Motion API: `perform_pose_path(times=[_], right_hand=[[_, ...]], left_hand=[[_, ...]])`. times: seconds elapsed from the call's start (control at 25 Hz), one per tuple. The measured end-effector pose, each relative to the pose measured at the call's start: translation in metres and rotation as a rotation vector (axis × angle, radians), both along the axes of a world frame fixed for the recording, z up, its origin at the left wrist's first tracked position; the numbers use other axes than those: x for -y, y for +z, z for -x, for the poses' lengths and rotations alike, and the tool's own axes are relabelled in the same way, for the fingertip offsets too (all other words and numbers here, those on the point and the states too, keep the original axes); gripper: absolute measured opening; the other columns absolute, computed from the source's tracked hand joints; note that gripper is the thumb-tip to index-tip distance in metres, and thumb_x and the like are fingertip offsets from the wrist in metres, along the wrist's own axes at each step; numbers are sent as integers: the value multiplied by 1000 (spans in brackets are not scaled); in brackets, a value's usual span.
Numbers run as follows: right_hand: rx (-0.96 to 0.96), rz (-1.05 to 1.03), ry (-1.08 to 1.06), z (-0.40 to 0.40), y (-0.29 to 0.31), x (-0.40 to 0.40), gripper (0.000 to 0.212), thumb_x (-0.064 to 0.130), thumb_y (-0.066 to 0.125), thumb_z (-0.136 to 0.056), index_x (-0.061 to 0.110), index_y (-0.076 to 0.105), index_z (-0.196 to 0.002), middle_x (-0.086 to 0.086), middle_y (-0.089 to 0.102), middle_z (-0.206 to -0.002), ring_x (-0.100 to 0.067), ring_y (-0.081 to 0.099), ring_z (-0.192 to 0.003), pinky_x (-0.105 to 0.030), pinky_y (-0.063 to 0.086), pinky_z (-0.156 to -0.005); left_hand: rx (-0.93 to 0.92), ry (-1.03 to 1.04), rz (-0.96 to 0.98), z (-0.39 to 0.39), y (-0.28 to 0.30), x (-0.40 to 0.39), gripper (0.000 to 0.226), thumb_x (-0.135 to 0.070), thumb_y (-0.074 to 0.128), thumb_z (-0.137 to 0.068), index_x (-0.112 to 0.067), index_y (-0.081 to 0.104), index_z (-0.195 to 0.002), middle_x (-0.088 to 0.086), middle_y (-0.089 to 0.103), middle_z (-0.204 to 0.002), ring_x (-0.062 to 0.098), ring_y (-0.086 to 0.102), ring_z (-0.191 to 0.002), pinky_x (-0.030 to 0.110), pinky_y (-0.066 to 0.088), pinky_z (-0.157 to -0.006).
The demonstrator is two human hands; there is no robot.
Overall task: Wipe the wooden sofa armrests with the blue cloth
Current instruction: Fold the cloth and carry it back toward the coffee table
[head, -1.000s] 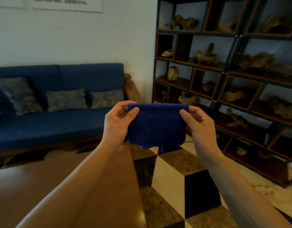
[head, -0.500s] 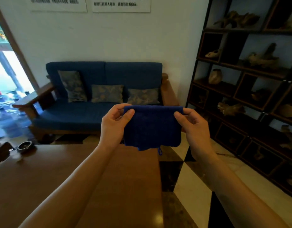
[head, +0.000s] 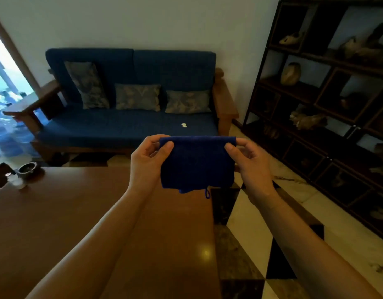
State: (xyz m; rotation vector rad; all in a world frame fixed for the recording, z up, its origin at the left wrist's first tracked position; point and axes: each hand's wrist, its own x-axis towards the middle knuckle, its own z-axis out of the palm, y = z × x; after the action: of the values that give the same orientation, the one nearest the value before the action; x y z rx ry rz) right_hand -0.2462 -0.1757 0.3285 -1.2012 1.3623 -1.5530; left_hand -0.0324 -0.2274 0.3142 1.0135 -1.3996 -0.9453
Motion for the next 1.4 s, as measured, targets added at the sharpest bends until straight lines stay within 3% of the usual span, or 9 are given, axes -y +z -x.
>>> perform_pose_path(times=[0.2, 0.48, 0.76, 0.84, 0.96, 1.12, 1.28, 1.4], right_hand=[[38, -175, -12, -7, -92, -2, 11, 22, 62, -95, 20, 69, -104, 7, 76, -89, -7, 72, -87, -19, 54, -67], [140, -542, -10, -26, -290, -39, 21, 25, 64, -94, 13, 68, -110, 5, 74, -94, -12, 70, -91, -28, 57, -74], [191, -851, -64, -39, -445, -112, 10, 30, 67, -91, 26, 71, -100, 2, 72, -102, -18, 65, -100, -34, 52, -85], [159, -901, -77, -38, -473, -114, 10, 31, 67, -92, 27, 69, -101, 2, 71, -105, -19, 65, -104, -31, 53, -83], [94, -932, -61, -35, -511, -95, 12, 32, 66, -93, 27, 68, -103, 1, 70, -108, -19, 64, -106, -39, 55, -89], [-34, -921, -56, -33, -553, -61, 15, 28, 64, -94, 25, 65, -109, 2, 68, -111, -17, 63, -107, -42, 54, -96], [-135, -957, -104, -35, -567, -46, 21, 24, 58, -98, 24, 61, -118, 10, 63, -102, -12, 59, -102, -37, 51, -98], [-164, -944, -145, -36, -555, -51, 28, 23, 57, -98, 23, 59, -126, 5, 65, -117, -10, 56, -105, -29, 47, -92]], left_hand=[[13, 15, -213, -6, -88, -16, 15, -19, 63, -95, -31, 65, -105, -8, 73, -99, 10, 69, -94, 24, 58, -76], [39, 114, -601, -20, -271, -62, 13, -16, 66, -95, -29, 68, -98, -3, 73, -92, 10, 70, -85, 25, 58, -70], [88, 157, -966, -26, -422, -132, 10, -20, 67, -94, -25, 69, -102, 4, 73, -94, 15, 70, -89, 39, 58, -83], [110, 139, -1016, -25, -449, -135, 10, -22, 66, -94, -25, 69, -103, 4, 73, -96, 18, 69, -92, 40, 58, -85], [151, 121, -1026, -20, -486, -113, 10, -22, 66, -94, -22, 67, -104, 3, 72, -96, 20, 67, -94, 40, 57, -87], [236, 91, -1048, -18, -538, -71, 12, -25, 65, -94, -26, 66, -106, -4, 70, -100, 18, 66, -97, 53, 57, -87], [313, 23, -1001, -21, -556, -55, 23, -18, 63, -95, -29, 64, -115, -7, 70, -107, 15, 65, -104, 42, 55, -93], [326, 47, -967, -29, -546, -61, 26, -14, 63, -94, -26, 64, -118, -12, 67, -105, 10, 64, -104, 23, 54, -81]])
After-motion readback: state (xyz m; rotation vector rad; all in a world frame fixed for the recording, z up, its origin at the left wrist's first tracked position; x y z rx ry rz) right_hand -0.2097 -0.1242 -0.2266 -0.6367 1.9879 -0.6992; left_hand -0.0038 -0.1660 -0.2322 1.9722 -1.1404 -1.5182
